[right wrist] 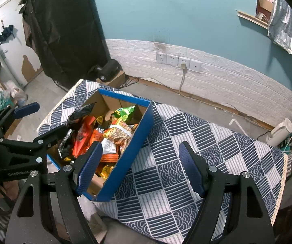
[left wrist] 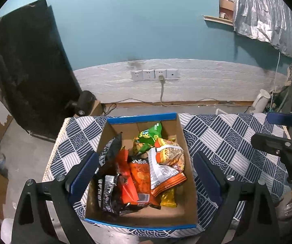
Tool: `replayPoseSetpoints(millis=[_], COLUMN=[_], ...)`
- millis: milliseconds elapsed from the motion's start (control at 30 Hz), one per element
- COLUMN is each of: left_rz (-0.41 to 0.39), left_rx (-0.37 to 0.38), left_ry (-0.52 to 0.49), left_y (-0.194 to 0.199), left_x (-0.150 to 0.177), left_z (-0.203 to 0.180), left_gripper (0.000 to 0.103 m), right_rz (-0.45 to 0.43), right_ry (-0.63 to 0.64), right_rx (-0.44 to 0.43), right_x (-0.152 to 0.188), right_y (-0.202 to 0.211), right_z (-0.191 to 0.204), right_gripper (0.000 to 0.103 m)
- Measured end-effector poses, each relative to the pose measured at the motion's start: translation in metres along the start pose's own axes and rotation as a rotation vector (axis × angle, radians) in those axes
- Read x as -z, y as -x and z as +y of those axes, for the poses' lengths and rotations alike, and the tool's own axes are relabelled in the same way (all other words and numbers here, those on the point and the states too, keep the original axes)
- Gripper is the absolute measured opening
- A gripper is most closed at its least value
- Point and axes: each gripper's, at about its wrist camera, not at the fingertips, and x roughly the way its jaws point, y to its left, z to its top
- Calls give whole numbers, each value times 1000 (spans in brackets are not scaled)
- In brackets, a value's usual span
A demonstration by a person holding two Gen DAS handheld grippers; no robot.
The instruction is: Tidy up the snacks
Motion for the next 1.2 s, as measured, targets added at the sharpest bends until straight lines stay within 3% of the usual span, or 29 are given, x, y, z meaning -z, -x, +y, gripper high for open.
replayPoseSetpoints(millis=[1200], left_rz=[24], left_rx=[-10], left_ry=[0], left_y=[-3], left_x=[2], left_z=[1], left_gripper=[95], right_rz=[2], right_ry=[4], right_rx=[3], right_x=[0], right_y=[1], right_z=[1], right_gripper=[77])
